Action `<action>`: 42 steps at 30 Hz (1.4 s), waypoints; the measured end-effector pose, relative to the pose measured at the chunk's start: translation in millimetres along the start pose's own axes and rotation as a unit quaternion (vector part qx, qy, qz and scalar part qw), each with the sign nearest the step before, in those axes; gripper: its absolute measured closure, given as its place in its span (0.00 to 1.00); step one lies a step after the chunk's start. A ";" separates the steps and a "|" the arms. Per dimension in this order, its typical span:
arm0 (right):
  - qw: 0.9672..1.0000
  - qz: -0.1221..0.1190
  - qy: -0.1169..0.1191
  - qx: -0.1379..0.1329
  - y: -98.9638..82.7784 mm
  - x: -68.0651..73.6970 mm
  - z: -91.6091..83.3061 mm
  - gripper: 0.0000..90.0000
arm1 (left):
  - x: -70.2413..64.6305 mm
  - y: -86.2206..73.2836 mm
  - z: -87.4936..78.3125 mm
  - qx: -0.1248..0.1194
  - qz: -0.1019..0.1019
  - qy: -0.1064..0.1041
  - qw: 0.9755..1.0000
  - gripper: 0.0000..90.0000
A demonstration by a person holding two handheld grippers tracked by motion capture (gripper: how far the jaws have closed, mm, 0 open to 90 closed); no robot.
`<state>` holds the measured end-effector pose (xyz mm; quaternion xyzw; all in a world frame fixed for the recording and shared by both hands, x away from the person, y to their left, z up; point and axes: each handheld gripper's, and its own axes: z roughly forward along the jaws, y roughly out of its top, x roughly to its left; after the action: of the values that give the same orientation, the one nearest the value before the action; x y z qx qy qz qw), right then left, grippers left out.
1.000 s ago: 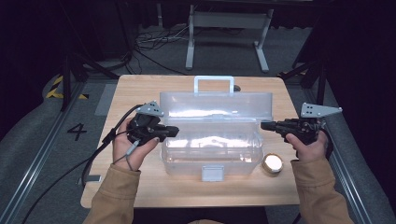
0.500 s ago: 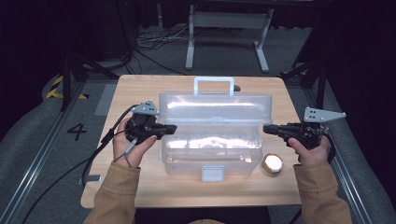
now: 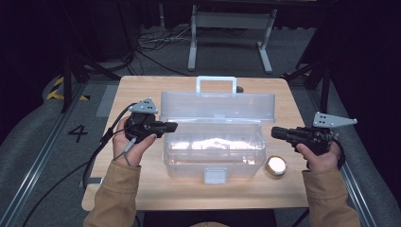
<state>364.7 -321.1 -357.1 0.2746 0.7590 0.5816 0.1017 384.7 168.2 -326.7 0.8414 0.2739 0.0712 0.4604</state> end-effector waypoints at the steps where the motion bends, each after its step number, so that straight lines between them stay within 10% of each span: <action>1: 1.000 0.002 -0.006 -0.002 -0.4 0.1 -1.5 0.89 | 0.7 0.3 0.4 -0.003 -0.003 -0.001 1.000 0.98; 20: 0.988 0.006 -0.150 -0.021 5.1 5.8 4.1 0.68 | 15.0 6.5 4.4 -0.020 -0.010 -0.010 1.000 0.99; 27: 0.988 0.032 -0.146 -0.030 11.3 -2.0 17.6 0.66 | 19.1 9.6 6.9 -0.023 -0.008 -0.013 1.000 0.99; 42: 0.977 0.007 -0.208 -0.038 30.0 -3.4 49.6 0.56 | 21.1 9.7 9.7 -0.026 -0.002 -0.005 1.000 0.96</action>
<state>399.9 -276.7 -344.5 0.3905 0.6965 0.5414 0.2633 409.9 168.0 -327.0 0.8291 0.2716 0.0731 0.4832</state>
